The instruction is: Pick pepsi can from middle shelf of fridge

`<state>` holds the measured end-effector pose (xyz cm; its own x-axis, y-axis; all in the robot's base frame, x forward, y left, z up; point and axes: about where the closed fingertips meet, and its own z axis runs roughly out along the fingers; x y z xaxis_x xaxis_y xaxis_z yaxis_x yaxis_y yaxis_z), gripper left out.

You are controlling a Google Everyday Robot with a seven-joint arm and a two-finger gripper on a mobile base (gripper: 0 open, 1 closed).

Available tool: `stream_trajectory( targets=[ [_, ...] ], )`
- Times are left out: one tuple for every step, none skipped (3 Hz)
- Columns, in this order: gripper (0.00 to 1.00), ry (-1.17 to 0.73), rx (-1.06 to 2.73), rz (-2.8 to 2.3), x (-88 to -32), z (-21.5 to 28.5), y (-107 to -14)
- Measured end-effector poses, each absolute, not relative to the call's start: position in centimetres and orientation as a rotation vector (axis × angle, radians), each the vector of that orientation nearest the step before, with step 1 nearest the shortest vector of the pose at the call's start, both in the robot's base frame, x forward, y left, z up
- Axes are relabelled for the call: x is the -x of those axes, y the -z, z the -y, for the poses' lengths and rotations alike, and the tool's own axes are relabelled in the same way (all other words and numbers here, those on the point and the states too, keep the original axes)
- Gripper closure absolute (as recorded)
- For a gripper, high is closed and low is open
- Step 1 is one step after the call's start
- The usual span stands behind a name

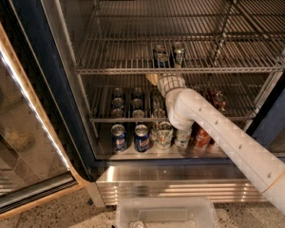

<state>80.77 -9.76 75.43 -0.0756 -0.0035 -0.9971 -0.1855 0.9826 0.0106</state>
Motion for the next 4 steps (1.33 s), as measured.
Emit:
stream_trajectory(
  targets=[
    [0.32,-0.148,0.141,-1.642,-80.88,9.77,-75.37],
    [0.33,-0.164,0.129,-1.638,-81.18,9.63,-75.31],
    [0.32,-0.180,0.127,-1.630,-81.50,9.36,-75.37],
    [0.45,-0.186,0.130,-1.624,-81.72,9.13,-75.49]
  ],
)
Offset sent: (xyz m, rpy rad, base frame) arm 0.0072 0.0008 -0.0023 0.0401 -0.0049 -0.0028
